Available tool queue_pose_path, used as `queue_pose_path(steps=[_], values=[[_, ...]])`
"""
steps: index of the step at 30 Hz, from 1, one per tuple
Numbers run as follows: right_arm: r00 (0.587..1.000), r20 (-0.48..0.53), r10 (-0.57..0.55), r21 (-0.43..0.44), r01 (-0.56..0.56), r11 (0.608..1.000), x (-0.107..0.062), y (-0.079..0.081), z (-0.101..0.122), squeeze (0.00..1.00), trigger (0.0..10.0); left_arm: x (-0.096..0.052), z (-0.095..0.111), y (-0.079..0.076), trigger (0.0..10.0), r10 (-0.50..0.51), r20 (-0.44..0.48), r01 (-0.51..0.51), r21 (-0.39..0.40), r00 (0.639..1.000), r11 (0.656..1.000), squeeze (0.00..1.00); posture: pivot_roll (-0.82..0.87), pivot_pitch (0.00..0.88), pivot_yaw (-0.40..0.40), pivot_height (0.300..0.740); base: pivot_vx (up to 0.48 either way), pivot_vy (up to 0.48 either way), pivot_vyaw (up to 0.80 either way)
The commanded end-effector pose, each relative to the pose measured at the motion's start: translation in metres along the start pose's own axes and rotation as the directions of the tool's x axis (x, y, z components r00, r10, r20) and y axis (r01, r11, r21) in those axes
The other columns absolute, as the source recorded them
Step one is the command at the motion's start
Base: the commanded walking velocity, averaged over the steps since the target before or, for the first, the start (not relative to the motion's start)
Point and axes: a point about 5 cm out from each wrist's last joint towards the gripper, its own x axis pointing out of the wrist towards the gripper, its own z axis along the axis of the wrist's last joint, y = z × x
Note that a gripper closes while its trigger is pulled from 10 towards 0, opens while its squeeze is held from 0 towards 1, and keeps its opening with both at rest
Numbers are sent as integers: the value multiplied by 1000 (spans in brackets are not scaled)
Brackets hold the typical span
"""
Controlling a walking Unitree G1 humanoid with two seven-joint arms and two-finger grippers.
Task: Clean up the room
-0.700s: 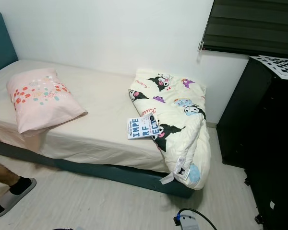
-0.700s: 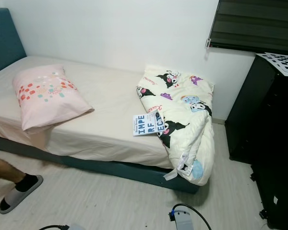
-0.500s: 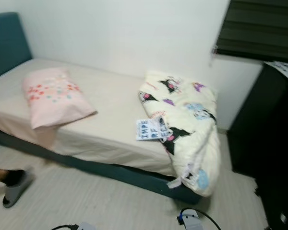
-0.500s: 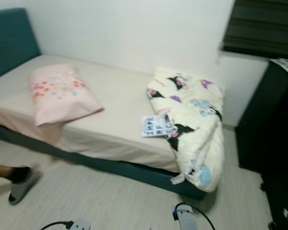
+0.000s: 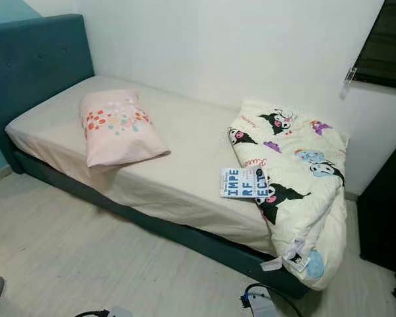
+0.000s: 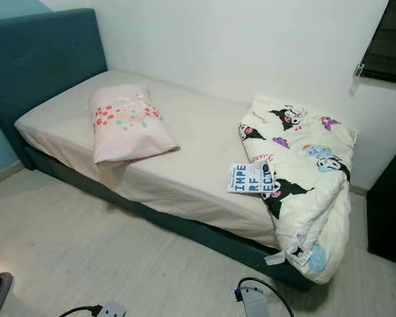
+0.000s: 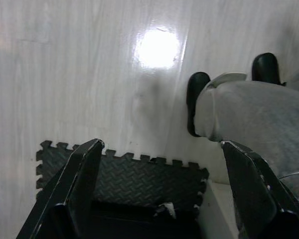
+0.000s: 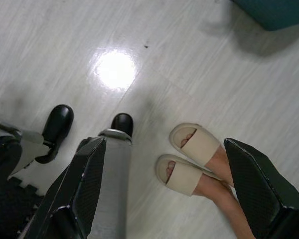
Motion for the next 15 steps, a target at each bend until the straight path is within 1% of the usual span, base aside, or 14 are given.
queue_pose_path(steps=[1, 4, 6, 7, 9, 12, 15], values=[[1000, -6, -11, 9, 11, 1000, 0, -2, -2, 0, 10000, 1, 1, -6, 10000, -16, -9, 16, -16, 1000, 1000, 0, 4, 0, -101, 740, 0, -442, 0], [1000, -6, -12, 10, 12, 1000, 0, -2, -2, 0, 10000, 1, 2, -7, 10000, -17, -9, 17, -17, 1000, 1000, 0, 4, 0, -101, 740, 0, -442, 0], [1000, -3, -12, 18, 12, 1000, 0, -2, -2, 0, 10000, 2, 6, -16, 10000, -20, -3, 20, -16, 1000, 1000, 0, 8, 0, -100, 740, 0, -388, 0], [1000, -2, -11, 20, 11, 1000, 0, -2, -1, 0, 10000, 2, 8, -20, 10000, -14, 1, 14, -15, 1000, 1000, 0, 9, 0, -100, 740, 0, 0, 0], [1000, -1, -11, 20, 11, 1000, 0, -1, -1, 0, 10000, 2, 10, -22, 10000, -9, 4, 9, -14, 1000, 1000, 0, 9, 0, -100, 740, 0, 0, 0], [1000, -1, -10, 19, 10, 1000, 0, -1, -1, 0, 10000, 0, 0, -4, 10000, 12, -6, -12, 3, 1000, 1000, 0, 11, 0, -100, 740, 0, 0, 0], [1000, -1, -11, 18, 11, 1000, 0, -1, -1, 0, 10000, 0, -3, 3, 10000, 17, -12, -17, 8, 1000, 1000, 0, 12, 0, -99, 740, 0, 0, 0]])
